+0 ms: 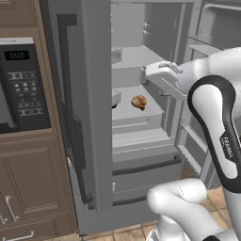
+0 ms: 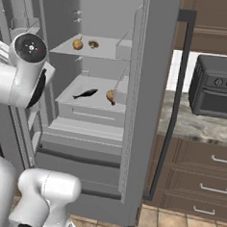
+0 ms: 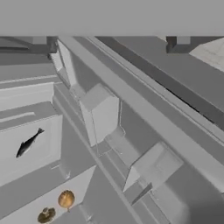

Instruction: Gather the onion and mushroom from the fridge and place them on a tray on the dining counter. Then gather the chicken drumstick and fish from the fridge and place them on the other tray.

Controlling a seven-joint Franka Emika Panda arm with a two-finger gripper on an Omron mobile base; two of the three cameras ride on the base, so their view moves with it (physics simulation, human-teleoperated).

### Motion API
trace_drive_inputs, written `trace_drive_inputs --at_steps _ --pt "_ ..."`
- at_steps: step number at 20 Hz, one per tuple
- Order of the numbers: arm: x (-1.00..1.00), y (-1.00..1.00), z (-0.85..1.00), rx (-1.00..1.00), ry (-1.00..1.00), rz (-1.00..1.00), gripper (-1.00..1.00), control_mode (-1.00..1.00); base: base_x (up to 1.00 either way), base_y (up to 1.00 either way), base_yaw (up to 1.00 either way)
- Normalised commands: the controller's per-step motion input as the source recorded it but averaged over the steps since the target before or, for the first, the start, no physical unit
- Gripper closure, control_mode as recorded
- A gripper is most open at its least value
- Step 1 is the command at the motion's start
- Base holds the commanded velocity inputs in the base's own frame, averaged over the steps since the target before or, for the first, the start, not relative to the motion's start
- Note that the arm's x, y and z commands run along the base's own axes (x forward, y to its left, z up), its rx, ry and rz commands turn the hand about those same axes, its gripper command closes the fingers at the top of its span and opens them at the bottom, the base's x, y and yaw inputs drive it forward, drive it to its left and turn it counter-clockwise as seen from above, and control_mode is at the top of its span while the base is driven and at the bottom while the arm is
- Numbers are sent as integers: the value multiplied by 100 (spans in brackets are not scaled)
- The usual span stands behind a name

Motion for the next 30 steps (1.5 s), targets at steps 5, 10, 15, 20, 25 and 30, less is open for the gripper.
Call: trace_drive_inputs --at_steps 5,10,15,20,25,30 --pt "70 13 -31 15 8 4 -100 -100 0 0 0" --pt "71 23 -23 11 4 3 -100 -100 0 0 0" --pt "71 19 -17 11 6 3 -100 -100 0 0 0" --pt "51 46 -15 6 4 2 -100 -100 0 0 0" --pt "34 61 -13 2 3 0 -100 -100 0 0 0" --pt "31 64 -9 2 4 0 -100 -100 0 0 0"
